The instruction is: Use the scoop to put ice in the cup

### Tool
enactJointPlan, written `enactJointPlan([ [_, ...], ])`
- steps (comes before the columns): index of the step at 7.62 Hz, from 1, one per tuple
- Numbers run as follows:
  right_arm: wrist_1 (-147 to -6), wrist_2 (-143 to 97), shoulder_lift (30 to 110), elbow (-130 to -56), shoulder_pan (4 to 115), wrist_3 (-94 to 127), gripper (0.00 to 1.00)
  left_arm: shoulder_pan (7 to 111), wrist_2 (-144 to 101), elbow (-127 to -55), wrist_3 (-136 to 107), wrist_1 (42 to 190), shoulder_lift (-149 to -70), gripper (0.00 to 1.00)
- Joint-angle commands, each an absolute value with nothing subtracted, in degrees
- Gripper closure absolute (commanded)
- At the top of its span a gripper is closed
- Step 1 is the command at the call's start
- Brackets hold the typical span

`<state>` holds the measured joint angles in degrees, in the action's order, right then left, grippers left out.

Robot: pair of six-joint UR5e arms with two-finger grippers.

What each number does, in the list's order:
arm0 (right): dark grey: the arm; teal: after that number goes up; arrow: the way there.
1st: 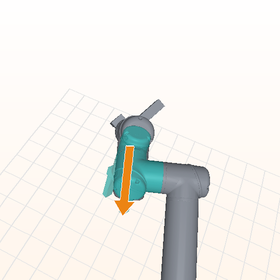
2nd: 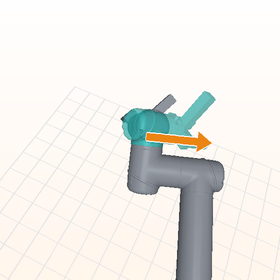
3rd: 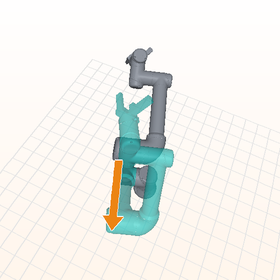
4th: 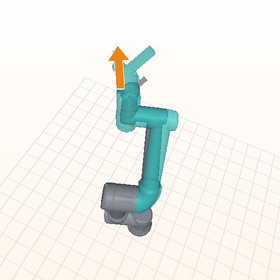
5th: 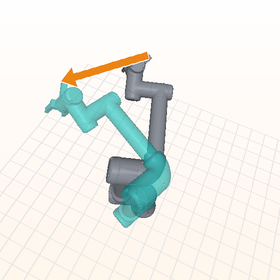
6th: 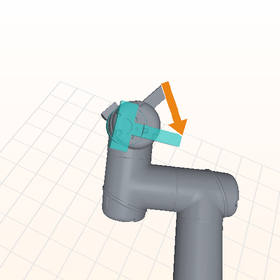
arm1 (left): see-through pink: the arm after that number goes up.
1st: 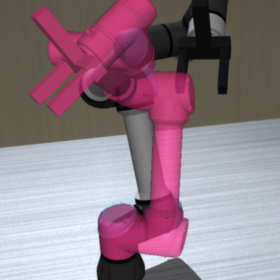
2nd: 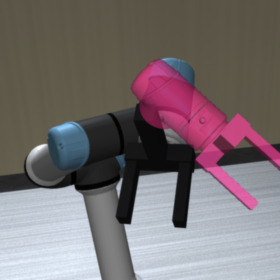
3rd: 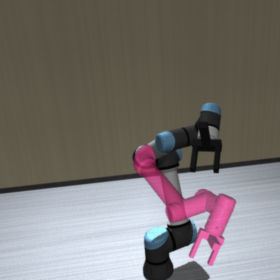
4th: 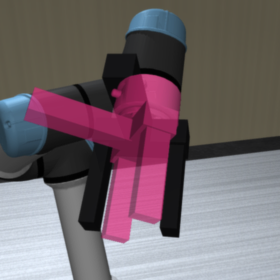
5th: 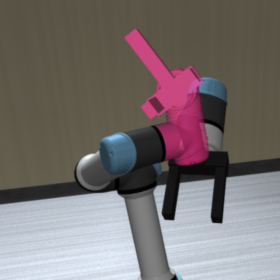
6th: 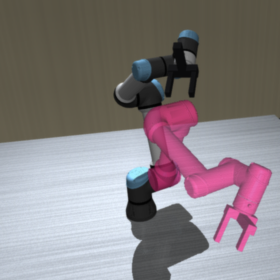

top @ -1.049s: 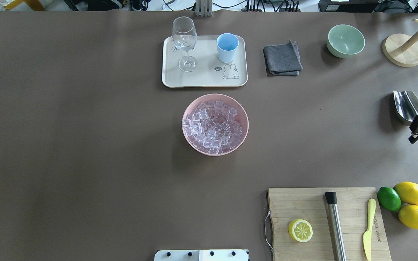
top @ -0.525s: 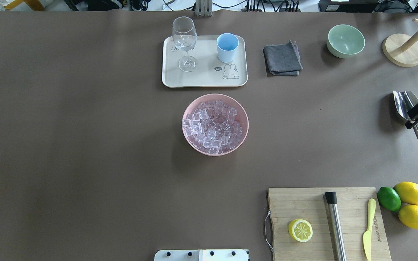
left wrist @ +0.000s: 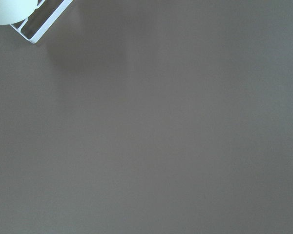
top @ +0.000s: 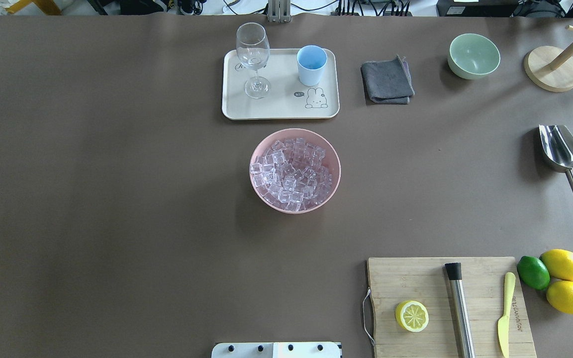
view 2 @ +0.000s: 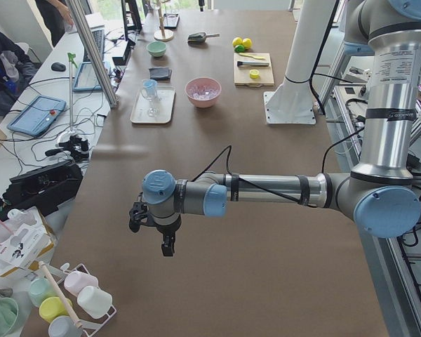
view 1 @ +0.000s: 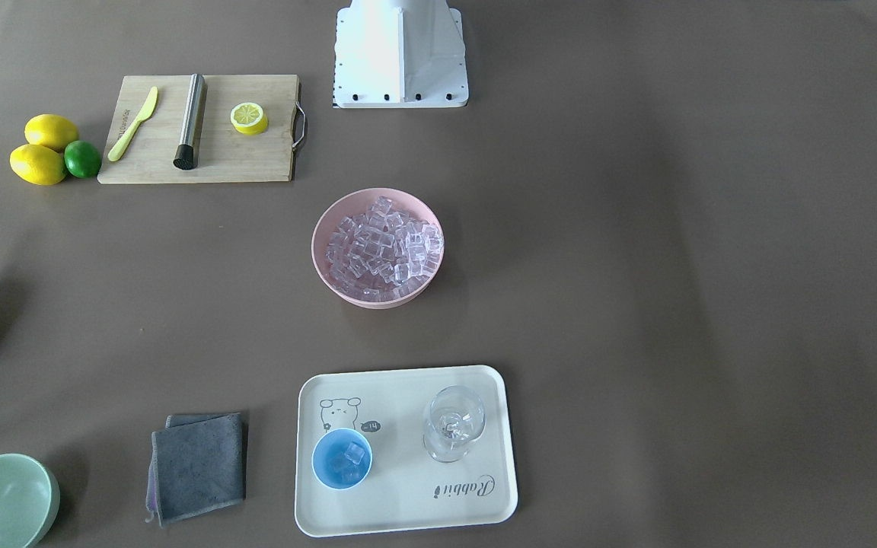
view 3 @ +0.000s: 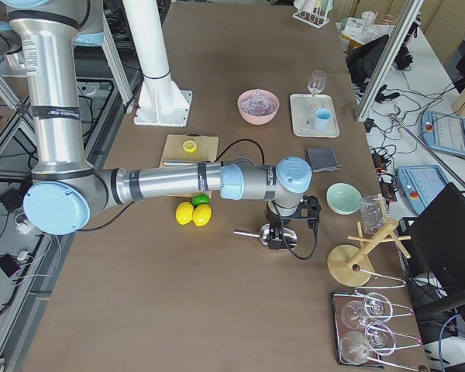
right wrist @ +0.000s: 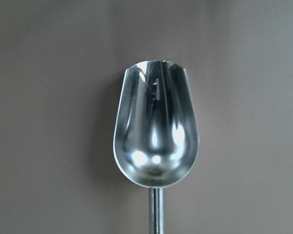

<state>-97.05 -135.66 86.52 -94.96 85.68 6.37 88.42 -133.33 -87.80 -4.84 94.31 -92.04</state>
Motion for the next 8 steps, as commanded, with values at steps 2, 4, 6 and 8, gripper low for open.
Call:
enactJointPlan([
  [2, -100.63, -132.45, 90.69, -94.13, 93.78, -4.83, 0.00, 88.42, -133.33, -87.80, -4.83, 94.31, -92.02, 0.00],
  [4, -100.81, -132.45, 90.97, -93.87, 93.78, -4.83, 0.00, 88.42, -133.33, -87.80, -4.83, 94.31, -92.02, 0.00],
  [6, -100.99, -132.62, 91.23, -93.95, 93.87, -4.75, 0.00, 88.42, -133.33, -87.80, -4.83, 94.31, -92.02, 0.00],
  [8, -100.99, -132.71, 91.32, -94.04, 93.87, -4.75, 0.00, 88.42, -133.33, -87.89, -4.92, 94.31, -92.02, 0.00],
])
